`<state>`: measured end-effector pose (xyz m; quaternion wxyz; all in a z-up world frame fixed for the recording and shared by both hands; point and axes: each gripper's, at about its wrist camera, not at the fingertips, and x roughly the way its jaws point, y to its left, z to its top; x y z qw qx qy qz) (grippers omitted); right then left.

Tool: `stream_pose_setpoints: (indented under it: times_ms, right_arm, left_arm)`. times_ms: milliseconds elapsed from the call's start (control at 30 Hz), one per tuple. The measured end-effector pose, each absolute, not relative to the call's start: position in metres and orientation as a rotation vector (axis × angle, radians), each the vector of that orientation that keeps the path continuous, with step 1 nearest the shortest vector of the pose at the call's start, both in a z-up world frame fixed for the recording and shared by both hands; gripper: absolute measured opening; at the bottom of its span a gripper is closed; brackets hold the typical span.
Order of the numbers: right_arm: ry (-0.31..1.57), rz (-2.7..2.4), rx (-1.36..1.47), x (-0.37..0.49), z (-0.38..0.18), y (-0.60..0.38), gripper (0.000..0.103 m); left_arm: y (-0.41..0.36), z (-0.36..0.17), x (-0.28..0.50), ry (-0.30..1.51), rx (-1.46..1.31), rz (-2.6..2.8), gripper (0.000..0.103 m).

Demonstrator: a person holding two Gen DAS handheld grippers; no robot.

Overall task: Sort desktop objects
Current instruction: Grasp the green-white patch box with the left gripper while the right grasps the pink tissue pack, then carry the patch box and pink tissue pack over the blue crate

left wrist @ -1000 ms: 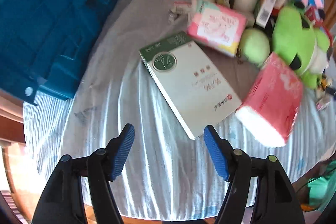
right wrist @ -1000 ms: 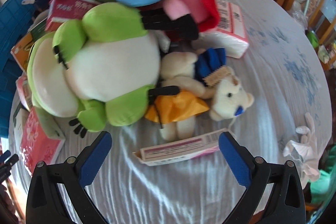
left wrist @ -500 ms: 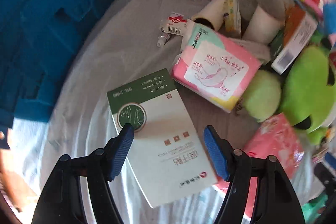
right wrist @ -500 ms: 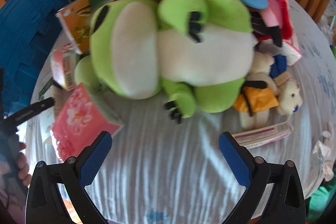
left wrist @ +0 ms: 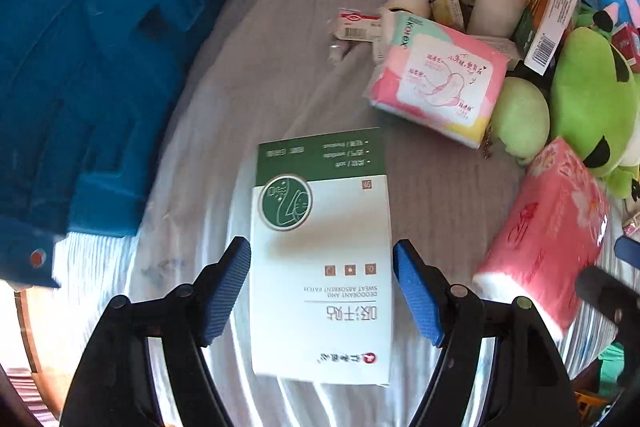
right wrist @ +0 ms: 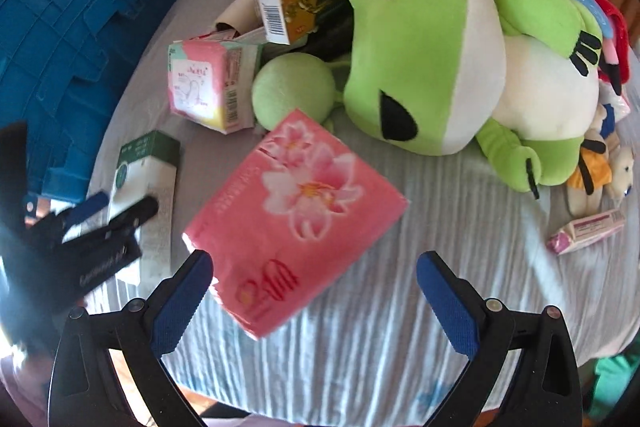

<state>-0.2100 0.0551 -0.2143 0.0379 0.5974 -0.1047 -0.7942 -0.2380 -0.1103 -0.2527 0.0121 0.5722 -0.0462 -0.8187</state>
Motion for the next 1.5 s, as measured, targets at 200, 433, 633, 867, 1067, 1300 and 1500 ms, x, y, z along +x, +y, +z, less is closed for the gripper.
stream_pose_setpoints:
  times_ms: [200,433,633,867,1067,1300,1500]
  right_arm:
    - [-0.26,-2.415,1.921,-0.215,-0.229,0.018,0.103]
    - [-0.287,-2.508,2.07,-0.205,-0.241,0.062,0.103]
    - [-0.328,-2.545,1.973,-0.218,-0.222,0.048,0.103]
    - [-0.415,-2.564,2.047,-0.251,-0.243,0.051,0.103]
    - [-0.368,-2.561,2.026,-0.251,-0.246,0.053,0.092]
    - [-0.358,-2.578,1.912,-0.239,-0.215,0.068,0.087]
    - [-0.345,-2.652,1.727,-0.229,-0.166,0.084,0.086]
  left_arm:
    - [-0.118,-0.272,-0.244,-0.119,1.897,-2.569,0.077]
    - [-0.11,-0.301,-0.254,-0.117,2.01,-2.564,0.077]
    - [-0.082,-0.289,-0.264,-0.257,1.908,-2.712,0.076]
    - [-0.068,-0.301,-0.28,-0.301,1.906,-2.722,0.076]
    - [-0.079,-0.298,-0.27,-0.272,1.906,-2.733,0.076]
    - [-0.073,-0.266,-0.255,-0.26,1.818,-2.824,0.075]
    - [-0.08,-0.226,-0.252,-0.243,1.692,-2.927,0.075]
